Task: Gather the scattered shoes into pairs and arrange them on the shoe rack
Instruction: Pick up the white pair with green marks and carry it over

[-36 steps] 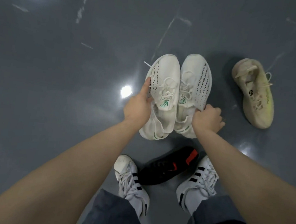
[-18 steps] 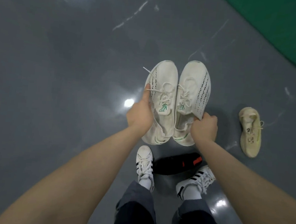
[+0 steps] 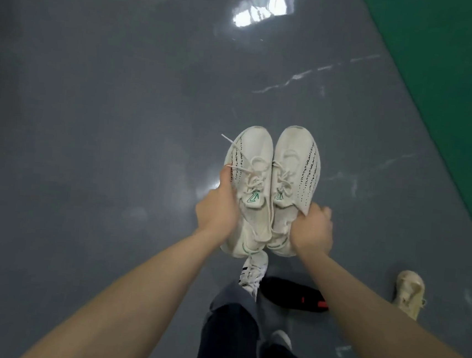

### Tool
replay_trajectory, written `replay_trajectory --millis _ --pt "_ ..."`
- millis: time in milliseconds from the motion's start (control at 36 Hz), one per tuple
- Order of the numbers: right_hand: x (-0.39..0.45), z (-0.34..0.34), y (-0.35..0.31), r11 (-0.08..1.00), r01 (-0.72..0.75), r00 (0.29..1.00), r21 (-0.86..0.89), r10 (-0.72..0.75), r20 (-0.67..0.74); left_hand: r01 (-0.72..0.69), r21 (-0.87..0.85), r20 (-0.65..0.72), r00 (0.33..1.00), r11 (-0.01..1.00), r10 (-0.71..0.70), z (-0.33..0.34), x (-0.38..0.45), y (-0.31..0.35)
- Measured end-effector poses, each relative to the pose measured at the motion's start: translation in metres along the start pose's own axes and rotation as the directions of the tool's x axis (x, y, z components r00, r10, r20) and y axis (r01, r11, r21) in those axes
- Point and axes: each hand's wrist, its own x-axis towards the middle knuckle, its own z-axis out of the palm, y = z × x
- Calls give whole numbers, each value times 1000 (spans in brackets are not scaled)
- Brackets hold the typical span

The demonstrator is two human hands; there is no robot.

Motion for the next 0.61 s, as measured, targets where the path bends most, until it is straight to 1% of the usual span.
replay_trajectory --millis 56,139,306,333,472,583,611 --pt "-26 -2 -16 992 123 992 -16 -122 37 47 -39 -75 996 998 -50 -19 -24 -22" --pt "-46 -3 -26 976 213 977 -48 -212 40 107 -52 -142 983 993 -113 -25 -44 -40" --pt "-124 -3 -37 908 400 916 -127 -390 98 205 -135 -249 940 969 -233 -43 -128 -90" --pt "-132 -2 -37 902 412 910 -129 -401 103 211 -137 -257 936 968 -241 -45 -136 -97" --pt "-217 7 -43 783 593 802 -187 -555 220 297 -225 -314 880 928 -357 -61 -222 -158" --pt "-286 29 -57 685 695 715 -220 -625 314 406 -319 -333 798 856 -502 -76 -285 -214" --pt "-295 32 -60 676 702 708 -227 -625 328 415 -339 -331 788 844 -520 -77 -293 -221"
